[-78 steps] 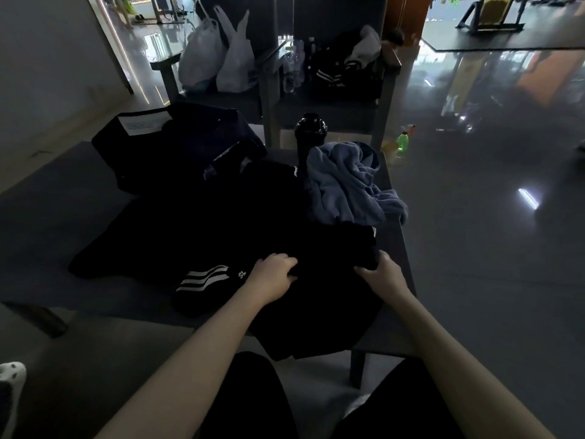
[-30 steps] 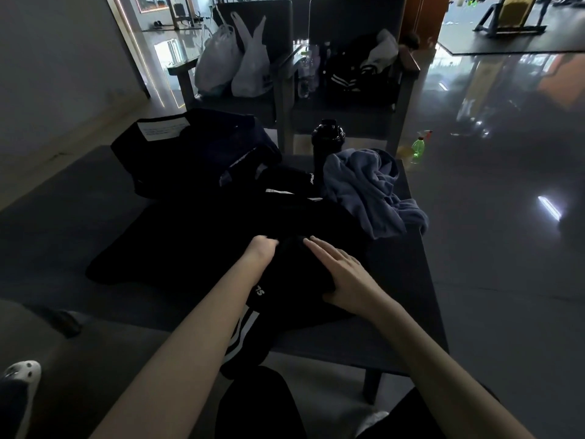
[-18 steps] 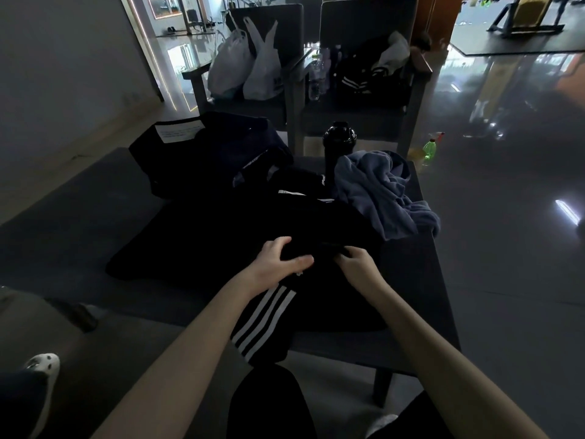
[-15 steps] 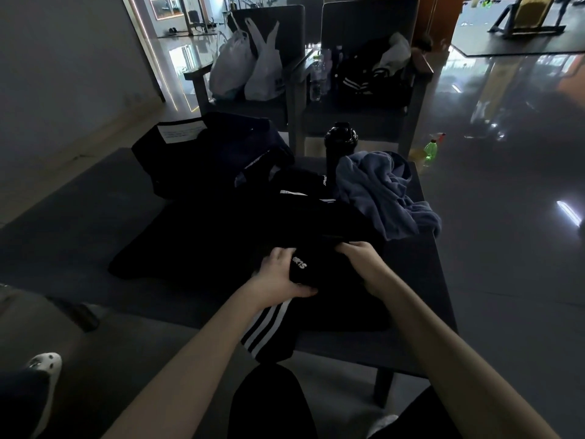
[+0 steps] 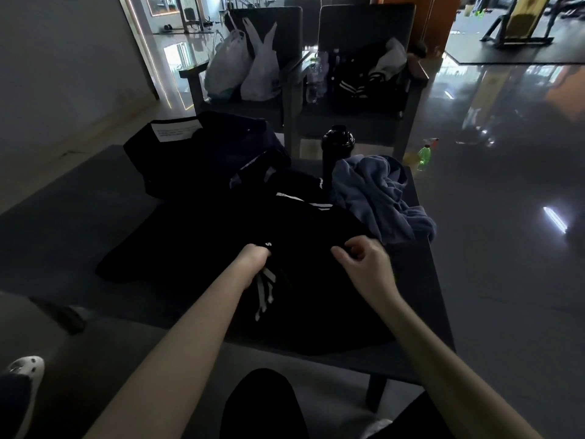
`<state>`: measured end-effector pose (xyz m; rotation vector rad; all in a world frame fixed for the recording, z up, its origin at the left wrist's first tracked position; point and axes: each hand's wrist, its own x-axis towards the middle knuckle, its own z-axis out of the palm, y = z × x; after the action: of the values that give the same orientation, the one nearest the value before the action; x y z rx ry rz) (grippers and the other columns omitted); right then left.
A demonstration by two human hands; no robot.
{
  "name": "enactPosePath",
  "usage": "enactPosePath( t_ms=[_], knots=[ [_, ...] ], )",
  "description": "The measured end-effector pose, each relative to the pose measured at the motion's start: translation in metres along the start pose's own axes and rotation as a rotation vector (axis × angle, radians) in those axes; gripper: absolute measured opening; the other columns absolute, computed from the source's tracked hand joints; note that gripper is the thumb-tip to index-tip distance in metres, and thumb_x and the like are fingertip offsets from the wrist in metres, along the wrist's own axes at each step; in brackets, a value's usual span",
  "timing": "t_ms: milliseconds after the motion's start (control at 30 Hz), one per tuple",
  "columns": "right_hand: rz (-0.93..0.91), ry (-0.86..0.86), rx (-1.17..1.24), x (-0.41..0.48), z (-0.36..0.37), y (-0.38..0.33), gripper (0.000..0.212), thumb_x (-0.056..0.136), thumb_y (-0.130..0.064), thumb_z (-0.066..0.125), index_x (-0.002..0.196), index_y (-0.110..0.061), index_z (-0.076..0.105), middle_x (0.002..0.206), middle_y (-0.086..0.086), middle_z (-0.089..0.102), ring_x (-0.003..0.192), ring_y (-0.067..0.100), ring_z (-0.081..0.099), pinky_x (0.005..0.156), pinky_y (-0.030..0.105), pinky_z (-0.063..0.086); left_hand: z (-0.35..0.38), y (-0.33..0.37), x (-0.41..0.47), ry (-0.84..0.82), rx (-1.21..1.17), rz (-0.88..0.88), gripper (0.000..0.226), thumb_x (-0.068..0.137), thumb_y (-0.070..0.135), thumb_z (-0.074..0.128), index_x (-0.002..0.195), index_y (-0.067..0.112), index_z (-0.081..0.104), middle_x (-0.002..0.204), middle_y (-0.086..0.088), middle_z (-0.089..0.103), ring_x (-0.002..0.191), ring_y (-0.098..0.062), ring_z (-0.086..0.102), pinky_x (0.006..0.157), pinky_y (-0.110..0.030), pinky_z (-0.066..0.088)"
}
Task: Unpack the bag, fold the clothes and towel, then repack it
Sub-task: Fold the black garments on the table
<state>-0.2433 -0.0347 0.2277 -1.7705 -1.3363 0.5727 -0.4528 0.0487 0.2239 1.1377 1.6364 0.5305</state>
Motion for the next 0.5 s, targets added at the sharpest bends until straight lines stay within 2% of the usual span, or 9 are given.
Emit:
enactPosePath(
  t_ms=[67,167,233,300,400,500],
  knots=[
    [0.052,-0.216,-0.028,-0.020,0.010,-0.001,0.060,0.070,-0.066,0.062,0.115,-0.026,0.061,0.102,-0.004,0.063,0.094,0.015,0.061,0.083,0.035,0.052,0.001,-0.006,0.001,-0.030,-0.042,-0.061,0.034,0.097,0.030,0.049,0.122,0.008,0.057,0.111,-0.014,0.062,0.100,-0.029,0.059,0.086,-0.035,0.049],
    [-0.029,-0.504,-0.394,-0.034,0.030,0.006,0.081,0.073,-0.069,0.060,0.140,-0.028,0.038,0.133,0.002,0.050,0.123,0.024,0.048,0.101,0.041,0.041,0.001,-0.008,0.003,0.035,-0.004,-0.015,0.036,0.096,0.023,0.050,0.129,0.009,0.052,0.117,-0.015,0.060,0.103,-0.030,0.058,0.089,-0.036,0.049],
    [-0.107,-0.543,-0.533,-0.036,0.037,0.013,0.081,0.076,-0.063,0.062,0.143,-0.027,0.033,0.140,0.005,0.041,0.131,0.026,0.037,0.107,0.041,0.033,-0.008,-0.010,0.005,0.110,0.161,0.120,0.037,0.095,0.015,0.049,0.131,0.011,0.053,0.116,-0.013,0.060,0.102,-0.028,0.058,0.089,-0.035,0.049],
    [-0.138,-0.521,-0.575,-0.034,0.038,0.022,0.079,0.078,-0.056,0.064,0.143,-0.026,0.033,0.141,0.004,0.040,0.133,0.025,0.034,0.108,0.038,0.029,-0.028,-0.010,0.004,0.197,0.329,0.234,0.033,0.095,0.011,0.045,0.126,0.014,0.057,0.110,-0.009,0.060,0.095,-0.025,0.058,0.080,-0.033,0.050],
    [-0.170,-0.456,-0.599,-0.034,0.034,0.031,0.070,0.082,-0.050,0.064,0.142,-0.024,0.038,0.140,0.004,0.043,0.131,0.024,0.036,0.109,0.036,0.028,-0.061,-0.010,0.003,0.333,0.598,0.238,0.032,0.093,0.008,0.047,0.122,0.017,0.058,0.113,-0.009,0.059,0.095,-0.027,0.058,0.079,-0.038,0.052],
    [-0.211,-0.508,-0.549,-0.033,0.027,0.038,0.071,0.080,-0.042,0.068,0.142,-0.025,0.039,0.143,0.004,0.040,0.131,0.026,0.036,0.109,0.037,0.029,-0.066,-0.012,-0.006,0.483,0.849,0.333,0.030,0.090,0.008,0.055,0.119,0.014,0.057,0.116,-0.008,0.054,0.102,-0.027,0.054,0.083,-0.042,0.050]
  ],
)
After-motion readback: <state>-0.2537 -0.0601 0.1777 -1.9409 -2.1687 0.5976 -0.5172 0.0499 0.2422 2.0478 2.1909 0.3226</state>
